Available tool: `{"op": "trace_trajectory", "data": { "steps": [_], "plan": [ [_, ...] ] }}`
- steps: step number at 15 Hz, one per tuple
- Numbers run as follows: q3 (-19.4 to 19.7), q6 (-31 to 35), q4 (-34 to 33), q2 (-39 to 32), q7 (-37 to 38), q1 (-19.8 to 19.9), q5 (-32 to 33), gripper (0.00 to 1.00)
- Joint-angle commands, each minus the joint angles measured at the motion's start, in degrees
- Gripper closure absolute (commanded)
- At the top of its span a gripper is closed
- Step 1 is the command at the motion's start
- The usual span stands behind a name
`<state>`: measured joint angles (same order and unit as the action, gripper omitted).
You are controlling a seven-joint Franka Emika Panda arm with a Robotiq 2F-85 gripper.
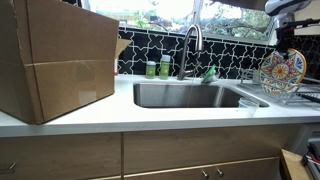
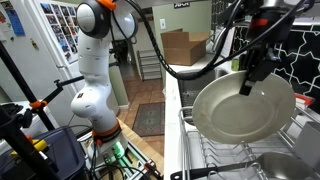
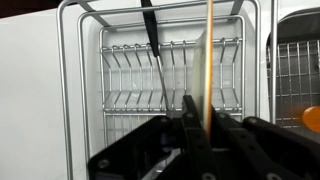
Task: Rinse the plate with the water, then put it on the dish rack
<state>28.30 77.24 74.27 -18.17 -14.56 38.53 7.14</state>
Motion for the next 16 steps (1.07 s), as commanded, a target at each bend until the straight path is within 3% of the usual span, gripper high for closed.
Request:
{"op": "trace_trajectory", "data": {
  "steps": [1,9,10,11,12,14,16],
  "plan": [
    [-0.13,1.23,3.60,2.03,1.20,-1.56,1.92,0.97],
    [-0.15,2.70,7.95,3.97,0.74,-3.65,5.61,0.97],
    [-1.72,2.76,8.11,4.04,1.44,-2.51,6.23,0.97],
    [-1.77,2.73,8.59,4.18,1.69,-2.55,6.51,0.90],
    [-1.95,2.85,8.92,4.36,1.74,-2.50,6.73,0.65],
    [-2.17,3.07,9.09,4.69,1.97,-2.32,6.50,0.61],
    [-2.26,3.98,9.36,4.94,2.13,-2.27,6.45,0.46]
  ]
}}
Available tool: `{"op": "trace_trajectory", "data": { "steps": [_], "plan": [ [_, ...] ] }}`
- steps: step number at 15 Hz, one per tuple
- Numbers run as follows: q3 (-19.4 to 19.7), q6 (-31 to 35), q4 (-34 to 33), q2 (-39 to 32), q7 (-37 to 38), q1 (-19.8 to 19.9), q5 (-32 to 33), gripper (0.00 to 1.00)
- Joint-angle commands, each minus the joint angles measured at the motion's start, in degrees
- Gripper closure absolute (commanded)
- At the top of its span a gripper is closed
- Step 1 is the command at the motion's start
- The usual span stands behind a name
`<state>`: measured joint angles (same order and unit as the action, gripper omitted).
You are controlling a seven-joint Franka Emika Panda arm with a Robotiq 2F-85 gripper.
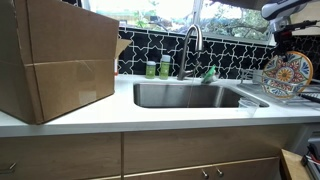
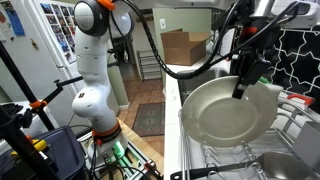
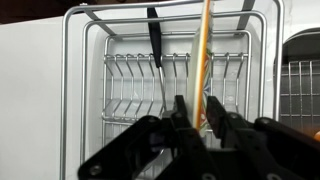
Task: Rinse the plate with the water, then put it on the dish rack
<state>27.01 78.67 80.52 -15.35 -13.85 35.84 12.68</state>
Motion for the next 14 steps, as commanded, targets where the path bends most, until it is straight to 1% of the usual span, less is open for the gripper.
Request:
{"op": "trace_trajectory", "data": {
  "steps": [1,2,6,7,14],
  "plan": [
    [-0.98,3.04,3.32,2.22,1.48,0.37,0.97,0.39],
    [-1.00,3.34,3.65,2.37,1.49,0.32,1.03,0.31],
    [-1.12,3.84,4.15,2.86,1.61,0.11,1.13,0.02],
    [-1.17,3.92,4.43,2.98,1.53,0.01,1.40,0.00],
    [-1.23,4.32,4.26,3.74,1.16,-0.05,1.85,0.00]
  ]
}}
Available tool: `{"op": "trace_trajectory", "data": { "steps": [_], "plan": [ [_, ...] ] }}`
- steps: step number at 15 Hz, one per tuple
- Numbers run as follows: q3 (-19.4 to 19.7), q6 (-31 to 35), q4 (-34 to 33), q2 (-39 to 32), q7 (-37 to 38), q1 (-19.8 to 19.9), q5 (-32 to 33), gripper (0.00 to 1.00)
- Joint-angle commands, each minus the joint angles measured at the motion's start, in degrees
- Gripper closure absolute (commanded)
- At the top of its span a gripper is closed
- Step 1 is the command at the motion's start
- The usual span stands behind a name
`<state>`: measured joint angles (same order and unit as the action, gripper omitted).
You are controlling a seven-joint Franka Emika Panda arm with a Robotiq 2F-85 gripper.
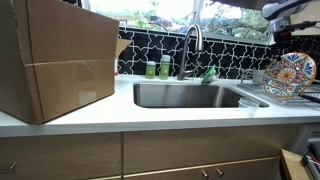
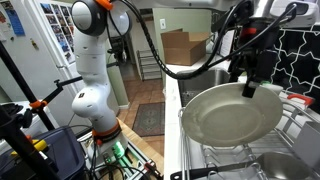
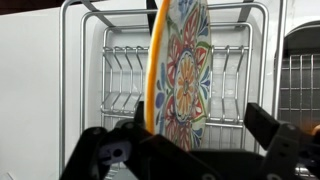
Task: Rinse the plate with the water, then put it on the dish rack
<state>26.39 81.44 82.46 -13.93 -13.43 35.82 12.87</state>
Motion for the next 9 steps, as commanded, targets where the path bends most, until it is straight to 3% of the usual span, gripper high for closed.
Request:
{"op": "trace_trajectory", "data": {
  "steps": [1,9],
  "plan": [
    [-0.59,1.88,2.66,2.81,0.35,-0.20,2.56,0.00],
    [0.00,4.26,0.69,6.61,0.40,0.11,2.59,0.00]
  ]
}}
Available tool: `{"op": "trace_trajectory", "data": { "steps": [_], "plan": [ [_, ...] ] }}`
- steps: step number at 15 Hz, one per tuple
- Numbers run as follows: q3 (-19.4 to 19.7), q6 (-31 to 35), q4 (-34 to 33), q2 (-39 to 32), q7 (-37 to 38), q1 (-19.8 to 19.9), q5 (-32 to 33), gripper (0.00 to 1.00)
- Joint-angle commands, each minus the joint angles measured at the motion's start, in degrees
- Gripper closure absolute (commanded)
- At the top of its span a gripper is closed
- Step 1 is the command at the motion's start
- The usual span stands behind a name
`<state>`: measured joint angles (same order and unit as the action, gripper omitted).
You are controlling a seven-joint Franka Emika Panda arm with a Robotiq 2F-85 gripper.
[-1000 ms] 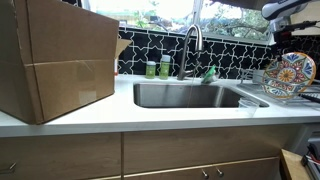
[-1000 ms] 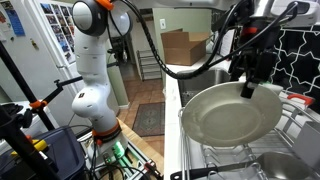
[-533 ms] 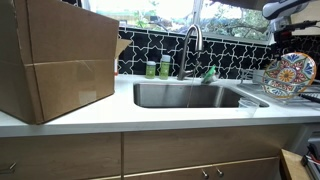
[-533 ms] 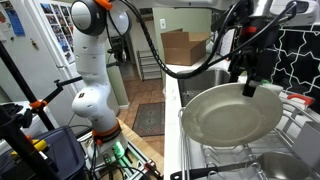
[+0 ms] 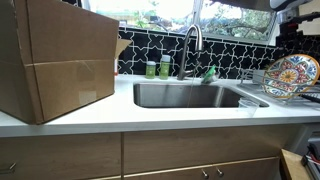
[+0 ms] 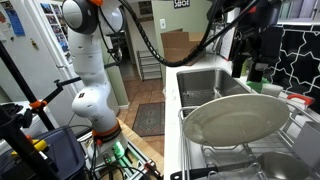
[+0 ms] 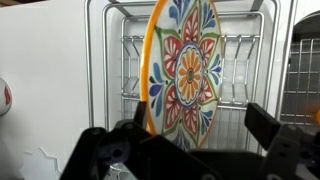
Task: Rinse the plate with the water, then put it on the dish rack
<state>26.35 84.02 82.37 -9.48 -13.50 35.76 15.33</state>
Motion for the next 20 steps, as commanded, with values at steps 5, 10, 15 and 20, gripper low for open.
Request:
{"op": "trace_trajectory", "data": {
  "steps": [5,10,15,20],
  "plan": [
    [0.67,3.89,-1.50,4.72,0.53,0.57,-1.80,0.00],
    [2.14,12.06,-3.45,8.80,1.63,1.40,-6.25,0.00],
    [3.42,10.90,-6.11,9.35,5.68,1.63,-8.06,0.00],
    [3.91,10.89,-6.53,9.63,7.77,1.96,-9.28,0.00]
  ]
}}
